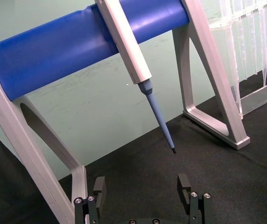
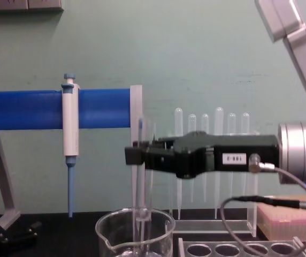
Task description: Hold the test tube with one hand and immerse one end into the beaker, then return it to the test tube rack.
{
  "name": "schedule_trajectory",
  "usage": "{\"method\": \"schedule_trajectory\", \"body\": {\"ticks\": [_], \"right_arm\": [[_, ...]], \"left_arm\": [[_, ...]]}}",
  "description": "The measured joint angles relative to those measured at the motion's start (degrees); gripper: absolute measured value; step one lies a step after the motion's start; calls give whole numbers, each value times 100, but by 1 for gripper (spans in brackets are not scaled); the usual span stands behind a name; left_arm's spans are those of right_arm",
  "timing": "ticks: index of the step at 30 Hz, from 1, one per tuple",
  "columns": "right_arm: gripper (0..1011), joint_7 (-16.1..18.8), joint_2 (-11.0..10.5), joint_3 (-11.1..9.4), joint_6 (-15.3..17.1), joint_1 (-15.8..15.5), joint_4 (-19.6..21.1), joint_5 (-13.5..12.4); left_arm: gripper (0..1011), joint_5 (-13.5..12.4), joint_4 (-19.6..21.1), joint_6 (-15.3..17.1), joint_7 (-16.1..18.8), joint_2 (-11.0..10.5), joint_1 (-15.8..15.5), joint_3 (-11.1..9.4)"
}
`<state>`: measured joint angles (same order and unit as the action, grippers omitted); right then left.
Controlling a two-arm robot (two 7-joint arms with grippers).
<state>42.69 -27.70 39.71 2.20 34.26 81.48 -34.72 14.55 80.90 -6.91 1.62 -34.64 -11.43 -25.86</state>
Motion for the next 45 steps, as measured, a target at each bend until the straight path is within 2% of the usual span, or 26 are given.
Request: {"method": "schedule_trajectory", "body": {"ticks": [10,22,35,45], "right_arm": [[242,-16,47,46,-59,-130,-121,229],[242,-19,191,-8,-357,-232,-345,494],[241,100,327,-77,-555,-245,-559,607],[242,129,387,-106,-573,-259,-689,664]], "left_arm": [[1000,0,0,0,0,0,0,0],[1000,0,0,0,0,0,0,0],[1000,0,0,0,0,0,0,0],[1000,0,0,0,0,0,0,0]]}}
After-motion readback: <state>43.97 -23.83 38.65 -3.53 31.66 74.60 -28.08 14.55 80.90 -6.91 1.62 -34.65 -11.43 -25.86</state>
